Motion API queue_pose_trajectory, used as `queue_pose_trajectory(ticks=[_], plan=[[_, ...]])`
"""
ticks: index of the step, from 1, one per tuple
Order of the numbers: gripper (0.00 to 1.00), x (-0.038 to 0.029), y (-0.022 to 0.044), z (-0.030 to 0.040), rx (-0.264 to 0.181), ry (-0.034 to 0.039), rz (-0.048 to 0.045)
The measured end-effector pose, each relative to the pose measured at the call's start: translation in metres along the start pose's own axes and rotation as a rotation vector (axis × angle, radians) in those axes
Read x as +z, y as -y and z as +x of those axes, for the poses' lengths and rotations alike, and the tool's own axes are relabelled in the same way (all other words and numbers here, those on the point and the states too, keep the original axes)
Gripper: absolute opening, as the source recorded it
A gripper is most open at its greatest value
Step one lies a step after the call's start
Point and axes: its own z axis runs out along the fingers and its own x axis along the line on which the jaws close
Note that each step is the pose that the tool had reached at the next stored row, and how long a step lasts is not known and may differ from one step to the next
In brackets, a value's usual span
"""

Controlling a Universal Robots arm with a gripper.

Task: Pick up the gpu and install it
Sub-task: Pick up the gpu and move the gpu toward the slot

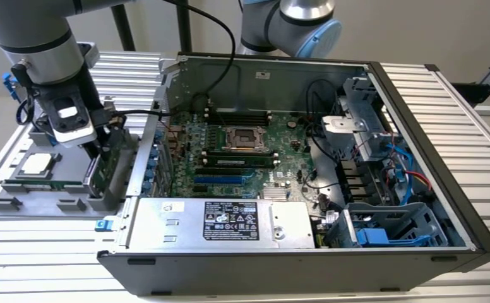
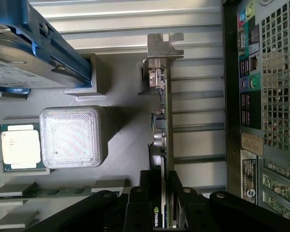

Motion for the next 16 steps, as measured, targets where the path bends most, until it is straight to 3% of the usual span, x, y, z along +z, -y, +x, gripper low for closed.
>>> queue_pose_trajectory(ticks=[16], plan=[[0.0, -0.0121, -0.0001, -0.0003, 0.0, 0.0003, -0.0002]])
